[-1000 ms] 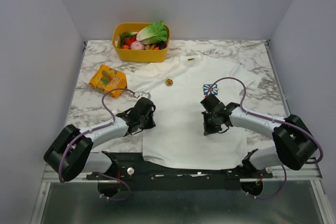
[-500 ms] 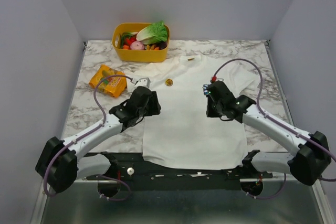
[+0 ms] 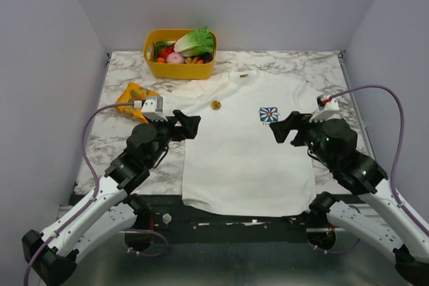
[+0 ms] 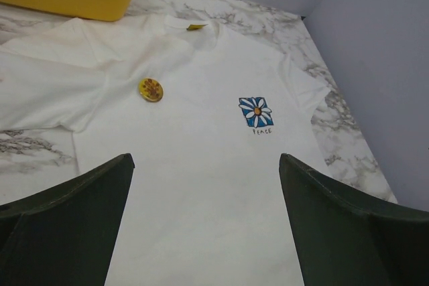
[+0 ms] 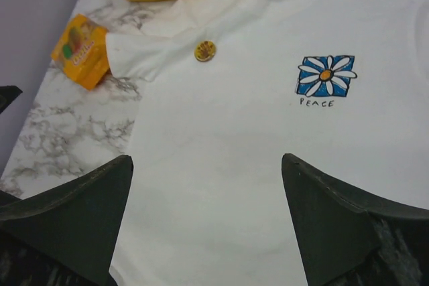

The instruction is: Pin the brooch onto the clothing

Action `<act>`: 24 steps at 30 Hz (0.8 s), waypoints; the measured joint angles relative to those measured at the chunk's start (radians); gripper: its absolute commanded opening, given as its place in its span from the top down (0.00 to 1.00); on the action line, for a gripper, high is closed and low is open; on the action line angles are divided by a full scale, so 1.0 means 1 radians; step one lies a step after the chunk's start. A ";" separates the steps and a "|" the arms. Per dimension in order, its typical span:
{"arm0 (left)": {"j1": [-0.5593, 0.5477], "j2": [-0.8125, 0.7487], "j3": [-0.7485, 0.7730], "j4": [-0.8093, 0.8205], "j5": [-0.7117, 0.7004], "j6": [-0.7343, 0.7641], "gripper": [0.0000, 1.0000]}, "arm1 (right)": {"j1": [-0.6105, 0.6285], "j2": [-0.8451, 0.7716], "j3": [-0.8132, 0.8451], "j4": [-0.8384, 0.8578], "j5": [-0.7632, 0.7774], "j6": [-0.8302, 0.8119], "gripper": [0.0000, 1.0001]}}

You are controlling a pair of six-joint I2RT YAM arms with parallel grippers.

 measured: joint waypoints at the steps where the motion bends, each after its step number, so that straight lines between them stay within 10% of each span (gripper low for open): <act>1: 0.000 -0.026 -0.018 0.017 0.001 0.003 0.01 | 0.000 -0.029 -0.010 0.011 0.003 -0.004 0.00; 24: 0.000 -0.109 -0.080 0.066 0.003 0.054 0.01 | 0.000 -0.123 -0.033 0.074 0.041 -0.060 0.00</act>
